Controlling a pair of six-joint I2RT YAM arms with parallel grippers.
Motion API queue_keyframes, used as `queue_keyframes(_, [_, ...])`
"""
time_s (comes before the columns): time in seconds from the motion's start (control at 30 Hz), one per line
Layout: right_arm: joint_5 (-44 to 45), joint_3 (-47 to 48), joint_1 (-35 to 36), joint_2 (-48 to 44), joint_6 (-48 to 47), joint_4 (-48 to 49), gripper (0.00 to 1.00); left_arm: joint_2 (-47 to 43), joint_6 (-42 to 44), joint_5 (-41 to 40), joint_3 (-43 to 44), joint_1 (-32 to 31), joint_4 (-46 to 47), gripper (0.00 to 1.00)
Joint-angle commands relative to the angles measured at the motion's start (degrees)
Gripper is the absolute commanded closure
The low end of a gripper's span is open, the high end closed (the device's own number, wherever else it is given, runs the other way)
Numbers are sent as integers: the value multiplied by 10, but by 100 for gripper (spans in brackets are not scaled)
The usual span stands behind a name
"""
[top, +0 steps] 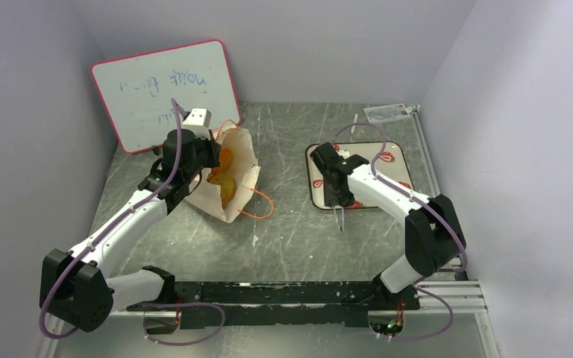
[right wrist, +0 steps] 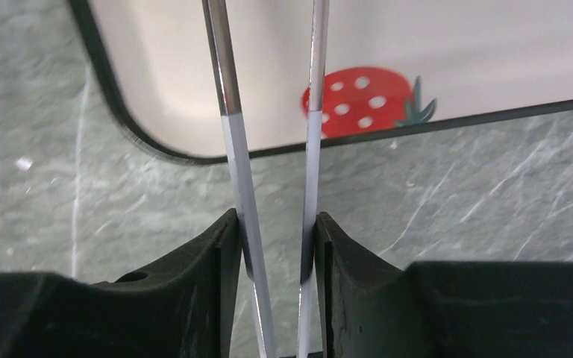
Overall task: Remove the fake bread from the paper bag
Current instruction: Place the fake bread in the container.
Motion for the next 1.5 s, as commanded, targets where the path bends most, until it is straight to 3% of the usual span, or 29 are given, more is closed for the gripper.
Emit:
queue_keyframes(0.0, [33, 22, -27, 21, -27, 22, 61, 3, 3, 17, 36, 3, 10, 93])
queue_keyframes(0.43, [-44, 26, -13, -42, 3, 4, 59, 4, 11, 18, 43, 4, 2, 93])
queue_keyframes(1.13, [-63, -29, -10, -123, 49, -35, 60, 8, 4, 28, 42, 5, 7, 93])
queue_keyframes(1.47, [-71, -36, 22, -161, 82, -52, 62, 3, 18, 35, 28, 6, 16, 93])
